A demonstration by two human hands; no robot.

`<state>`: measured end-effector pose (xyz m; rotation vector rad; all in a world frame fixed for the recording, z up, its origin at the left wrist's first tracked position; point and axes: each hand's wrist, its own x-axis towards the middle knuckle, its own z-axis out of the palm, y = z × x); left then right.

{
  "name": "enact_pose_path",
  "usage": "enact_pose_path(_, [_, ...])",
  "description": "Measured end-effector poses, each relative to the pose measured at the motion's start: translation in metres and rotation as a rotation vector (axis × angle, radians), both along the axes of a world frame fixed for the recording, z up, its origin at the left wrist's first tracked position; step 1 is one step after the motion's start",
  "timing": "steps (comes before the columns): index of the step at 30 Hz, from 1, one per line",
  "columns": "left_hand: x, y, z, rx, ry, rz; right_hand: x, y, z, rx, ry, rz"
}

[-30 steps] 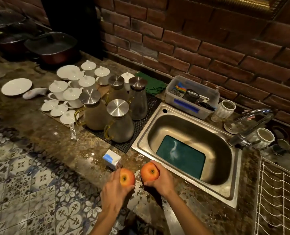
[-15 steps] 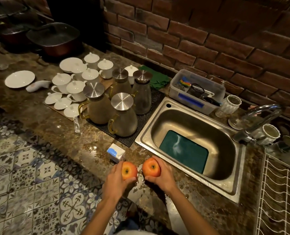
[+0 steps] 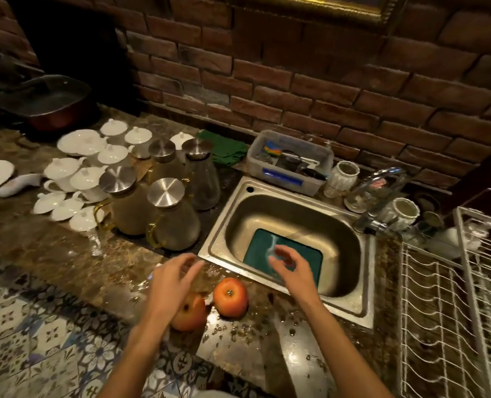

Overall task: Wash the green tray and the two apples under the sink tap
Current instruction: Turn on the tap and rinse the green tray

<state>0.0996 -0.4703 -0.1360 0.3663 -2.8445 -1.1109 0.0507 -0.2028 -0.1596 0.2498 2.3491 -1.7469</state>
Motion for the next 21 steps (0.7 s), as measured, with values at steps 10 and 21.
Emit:
enact_pose_path(10, [-0.093,0.069,0.003,0.023,0.178,-0.281,-0.012,0.092,0.036,-0.097,0.028,-0.324])
enact_pose_path(21, [-0.155,0.120,-0.081,-0.156,0.011,-0.425,-0.071,0.194,0.012,-0.042,-0.100,-0.533])
